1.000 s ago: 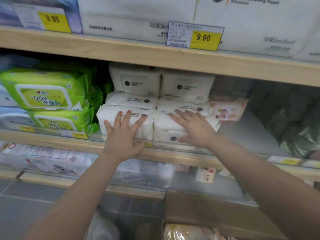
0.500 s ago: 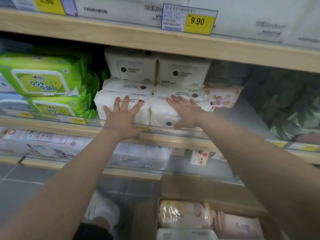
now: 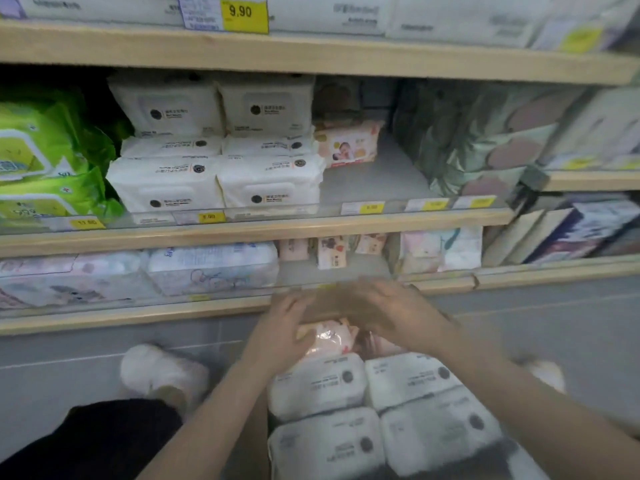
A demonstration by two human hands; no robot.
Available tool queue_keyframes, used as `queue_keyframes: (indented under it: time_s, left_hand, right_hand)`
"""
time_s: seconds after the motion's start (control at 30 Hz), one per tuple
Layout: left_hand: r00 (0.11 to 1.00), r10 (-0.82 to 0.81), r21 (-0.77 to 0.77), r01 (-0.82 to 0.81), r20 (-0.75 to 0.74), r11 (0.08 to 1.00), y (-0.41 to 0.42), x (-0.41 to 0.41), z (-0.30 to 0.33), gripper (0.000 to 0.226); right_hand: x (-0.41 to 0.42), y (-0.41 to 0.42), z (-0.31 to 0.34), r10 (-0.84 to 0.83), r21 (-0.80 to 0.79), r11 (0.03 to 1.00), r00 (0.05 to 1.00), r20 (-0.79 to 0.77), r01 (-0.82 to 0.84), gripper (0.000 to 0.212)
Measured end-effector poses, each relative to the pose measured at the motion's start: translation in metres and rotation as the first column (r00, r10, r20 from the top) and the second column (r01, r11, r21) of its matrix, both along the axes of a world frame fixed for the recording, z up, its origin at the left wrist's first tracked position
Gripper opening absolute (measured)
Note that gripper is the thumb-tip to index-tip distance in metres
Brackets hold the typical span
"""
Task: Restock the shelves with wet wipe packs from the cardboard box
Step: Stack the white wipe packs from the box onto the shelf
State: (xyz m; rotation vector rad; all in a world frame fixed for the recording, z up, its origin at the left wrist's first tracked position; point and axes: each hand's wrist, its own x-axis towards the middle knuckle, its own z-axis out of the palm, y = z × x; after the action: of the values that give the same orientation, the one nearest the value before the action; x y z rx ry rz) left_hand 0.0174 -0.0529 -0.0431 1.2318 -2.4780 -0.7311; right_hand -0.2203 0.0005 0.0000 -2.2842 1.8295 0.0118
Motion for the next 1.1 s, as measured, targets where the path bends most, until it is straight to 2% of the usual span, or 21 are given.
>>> queue_keyframes:
  time_s: [0.17,0.27,0.33,0.4,0.47,0.57,0.7,0.8,0.97,1.1]
  left_hand:
    - [0.976,-0.211,0.173,0.199,0.051,0.965,0.069,-0.051,-0.04,0.055]
    - [0.945,-0.309,0.229,0.279,0.108,0.933,0.09,-0.079,-0.055,0.057]
    - [0.918,-0.361,0.25,0.315,0.163,0.915,0.099,-0.09,-0.065,0.058]
    - [0.897,-0.391,0.254,0.338,0.204,0.906,0.106,-0.093,-0.074,0.058]
    - [0.887,-0.398,0.237,0.345,0.235,0.908,0.11,-0.09,-0.08,0.056]
    - [0.891,-0.391,0.229,0.341,0.233,0.912,0.113,-0.086,-0.081,0.055]
    - [0.893,-0.392,0.224,0.344,0.223,0.912,0.111,-0.086,-0.08,0.057]
    - [0.892,-0.393,0.221,0.346,0.225,0.912,0.111,-0.086,-0.081,0.075]
    - [0.888,-0.422,0.265,0.37,0.18,0.891,0.116,-0.091,-0.066,0.083]
    - [0.857,-0.475,0.248,0.425,0.199,0.871,0.127,-0.102,-0.04,0.101]
  right_hand:
    - [-0.055,0.099,-0.045,-0.149,0.165,0.976,0.988,0.027,0.142,0.064]
    - [-0.075,0.138,-0.061,-0.203,0.287,0.941,0.977,0.063,0.177,0.077]
    - [-0.08,0.156,-0.069,-0.176,0.362,0.92,0.983,0.049,0.146,0.093]
    - [-0.08,0.167,-0.077,-0.108,0.419,0.902,0.994,-0.024,0.108,0.097]
    - [-0.079,0.17,-0.09,-0.059,0.406,0.91,0.994,-0.089,0.09,0.095]
    - [-0.075,0.161,-0.109,-0.059,0.303,0.948,0.989,-0.132,0.097,0.088]
    - [-0.064,0.154,-0.123,-0.074,0.231,0.968,0.99,-0.118,0.1,0.078]
    - [-0.062,0.155,-0.122,-0.065,0.174,0.981,0.992,-0.105,0.083,0.077]
    - [-0.06,0.156,-0.096,-0.078,0.239,0.965,0.989,-0.128,0.107,0.066]
    - [-0.05,0.156,-0.065,-0.077,0.257,0.961,0.989,-0.124,0.107,0.067]
